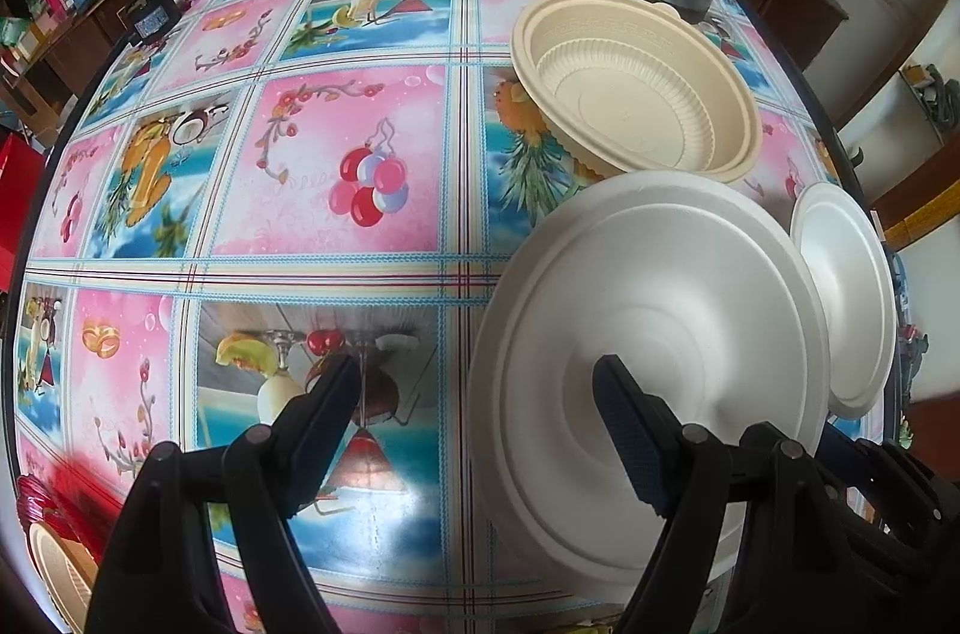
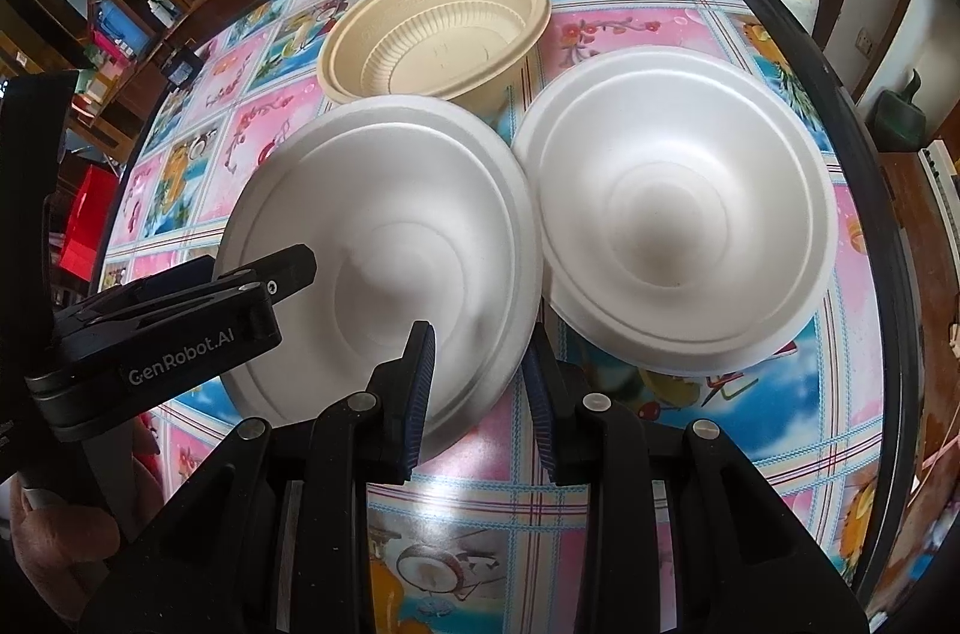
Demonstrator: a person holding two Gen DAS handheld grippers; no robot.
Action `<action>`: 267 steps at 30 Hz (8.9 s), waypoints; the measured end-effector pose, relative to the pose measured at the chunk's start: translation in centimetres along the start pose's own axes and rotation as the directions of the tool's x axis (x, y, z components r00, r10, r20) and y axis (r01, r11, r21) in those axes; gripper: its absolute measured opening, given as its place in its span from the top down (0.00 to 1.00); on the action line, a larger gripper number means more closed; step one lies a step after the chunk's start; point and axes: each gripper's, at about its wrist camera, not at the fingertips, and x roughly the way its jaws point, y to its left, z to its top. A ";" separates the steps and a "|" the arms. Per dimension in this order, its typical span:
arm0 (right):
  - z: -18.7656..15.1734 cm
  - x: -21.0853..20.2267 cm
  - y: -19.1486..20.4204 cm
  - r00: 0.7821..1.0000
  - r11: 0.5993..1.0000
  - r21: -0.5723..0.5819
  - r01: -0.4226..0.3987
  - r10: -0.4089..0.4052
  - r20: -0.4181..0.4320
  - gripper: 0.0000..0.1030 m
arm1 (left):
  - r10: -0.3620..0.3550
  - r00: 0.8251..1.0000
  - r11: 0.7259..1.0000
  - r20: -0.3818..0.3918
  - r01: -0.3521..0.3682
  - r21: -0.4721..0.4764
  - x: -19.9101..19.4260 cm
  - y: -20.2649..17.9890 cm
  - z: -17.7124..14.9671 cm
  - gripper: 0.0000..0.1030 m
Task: Organize plates and bowls
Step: 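Close the left tool on the rim of the top white plate, then lift the white plate with the left tool and carry it over the red stack, then lower the white plate onto the beige bowl and open the left tool, then move the left tool to the beige plate beside the steel kettle, then close the left tool on the rim of the beige plate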
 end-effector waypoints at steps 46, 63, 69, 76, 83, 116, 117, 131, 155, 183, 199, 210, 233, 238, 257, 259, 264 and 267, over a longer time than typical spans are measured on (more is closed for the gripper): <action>-3.4 -3.4 12.6 0.998 0.960 -0.273 -0.053 0.057 0.006 0.86 | 0.023 1.000 0.989 0.005 -0.022 -0.147 -6.9 11.1 -5.7 0.82; -8.7 -4.5 25.7 0.989 0.877 -0.459 -0.143 0.140 -0.040 0.86 | 0.088 0.996 0.957 0.019 -0.080 -0.279 -12.5 23.0 -12.8 0.82; -10.8 -4.3 29.0 0.986 0.845 -0.508 -0.167 0.152 -0.072 0.85 | 0.097 0.995 0.943 0.010 -0.089 -0.321 -13.3 26.1 -15.2 0.82; -13.0 -3.2 31.5 0.984 0.819 -0.546 -0.177 0.136 -0.114 0.85 | 0.104 0.994 0.938 -0.030 -0.108 -0.330 -12.5 28.4 -17.8 0.81; -14.5 -1.5 32.7 0.983 0.806 -0.567 -0.173 0.106 -0.151 0.85 | 0.116 0.992 0.930 -0.052 -0.126 -0.345 -11.4 29.7 -19.1 0.81; -14.3 -1.5 32.6 0.985 0.809 -0.562 -0.172 0.130 -0.115 0.82 | 0.218 0.972 0.919 0.086 -0.175 -0.354 -13.2 29.8 -18.8 0.31; -14.2 -1.8 32.5 0.984 0.812 -0.556 -0.179 0.143 -0.107 0.82 | 0.214 0.973 0.920 0.088 -0.170 -0.354 -13.3 29.7 -18.6 0.31; -11.8 -3.5 28.8 0.989 0.859 -0.490 -0.144 0.142 -0.042 0.82 | 0.118 0.985 0.950 0.125 -0.076 -0.301 -13.8 24.2 -15.5 0.23; -3.7 -3.6 13.0 0.998 0.966 -0.256 -0.049 0.059 0.031 0.76 | 0.036 0.993 0.992 0.115 -0.021 -0.123 -9.0 9.1 -6.3 0.23; 5.4 -1.1 5.0 0.997 0.983 -0.181 -0.024 0.037 0.073 0.76 | 0.035 0.994 0.992 0.102 -0.023 -0.123 -3.2 2.9 3.4 0.23; 12.1 0.1 1.0 0.994 0.987 -0.158 0.002 0.015 0.105 0.76 | 0.047 0.996 0.991 0.078 -0.037 -0.129 0.1 0.0 8.6 0.23; 14.7 1.7 -0.9 0.995 0.990 -0.136 0.021 -0.007 0.099 0.76 | 0.068 0.996 0.991 0.063 -0.059 -0.124 1.9 -1.2 10.0 0.23; 16.0 4.6 -2.6 0.999 0.993 -0.120 0.023 -0.019 0.037 0.77 | 0.060 0.998 0.990 0.024 -0.056 -0.131 4.1 -1.8 11.3 0.22; 16.2 5.2 -2.7 1.000 0.992 -0.121 0.014 -0.012 0.021 0.77 | 0.051 0.999 0.990 0.009 -0.049 -0.135 4.6 -1.9 11.2 0.23; 16.2 6.1 -2.3 1.000 0.988 -0.153 0.013 -0.011 0.009 0.85 | -0.007 1.000 0.995 -0.026 0.005 -0.103 5.8 -3.1 11.3 0.79; 16.1 6.0 -2.3 1.000 0.988 -0.155 0.010 -0.009 0.011 0.85 | -0.003 1.000 0.995 -0.022 0.001 -0.105 5.8 -3.0 11.1 0.85; 15.5 6.0 -1.8 1.000 0.985 -0.174 0.015 -0.013 0.010 0.85 | -0.020 1.000 0.992 -0.015 0.018 -0.129 5.2 -2.2 10.8 0.86; 15.1 5.7 -1.5 1.000 0.982 -0.185 0.028 -0.024 0.020 0.85 | -0.019 1.000 0.992 -0.011 0.017 -0.125 4.7 -2.0 10.3 0.86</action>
